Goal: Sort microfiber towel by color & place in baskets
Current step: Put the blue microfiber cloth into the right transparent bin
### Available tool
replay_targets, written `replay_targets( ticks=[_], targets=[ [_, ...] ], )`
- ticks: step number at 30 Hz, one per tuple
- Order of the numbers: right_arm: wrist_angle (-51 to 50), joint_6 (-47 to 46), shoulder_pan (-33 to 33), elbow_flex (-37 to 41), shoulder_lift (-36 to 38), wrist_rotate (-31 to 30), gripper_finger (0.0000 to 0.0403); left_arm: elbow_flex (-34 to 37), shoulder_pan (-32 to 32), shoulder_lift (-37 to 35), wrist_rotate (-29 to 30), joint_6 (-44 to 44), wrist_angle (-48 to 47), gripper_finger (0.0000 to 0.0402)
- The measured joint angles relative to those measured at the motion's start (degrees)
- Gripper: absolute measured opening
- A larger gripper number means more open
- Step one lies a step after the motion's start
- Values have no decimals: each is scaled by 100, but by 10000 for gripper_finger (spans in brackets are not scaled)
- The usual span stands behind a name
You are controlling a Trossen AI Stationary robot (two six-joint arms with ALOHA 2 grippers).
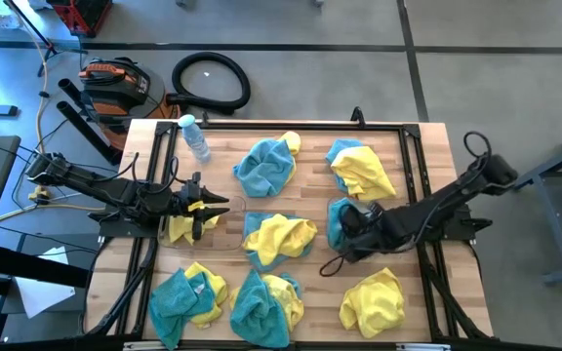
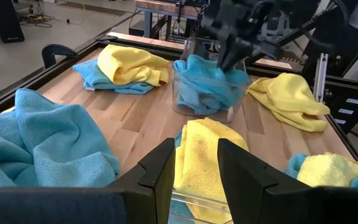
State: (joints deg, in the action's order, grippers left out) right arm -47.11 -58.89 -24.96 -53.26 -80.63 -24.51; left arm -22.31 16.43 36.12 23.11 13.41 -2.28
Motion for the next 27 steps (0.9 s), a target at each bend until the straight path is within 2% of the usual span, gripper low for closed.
replay_targets(
  ticks=[5,9,12,19,23,27],
  targets=[
    [1438,437,504,1118,422,615,0,0,0,0,0,0,-2,110],
    [2400,1129,849,1670,394,1149,0,2,0,-2,0,0,0,110],
    [2860,1317,976,1951,370,1253,0,2,-1,-2,0,-1,-5,110],
    [2979,1746,1013,2065,370,1254,11,2,0,-2,0,-2,-4,110],
    [2898,1788,1011,1912,381,1277,48,2,0,-2,-2,-2,-6,110],
    [2291,1803,1011,1572,473,1416,93,2,-1,-2,0,-2,-7,110]
  ],
)
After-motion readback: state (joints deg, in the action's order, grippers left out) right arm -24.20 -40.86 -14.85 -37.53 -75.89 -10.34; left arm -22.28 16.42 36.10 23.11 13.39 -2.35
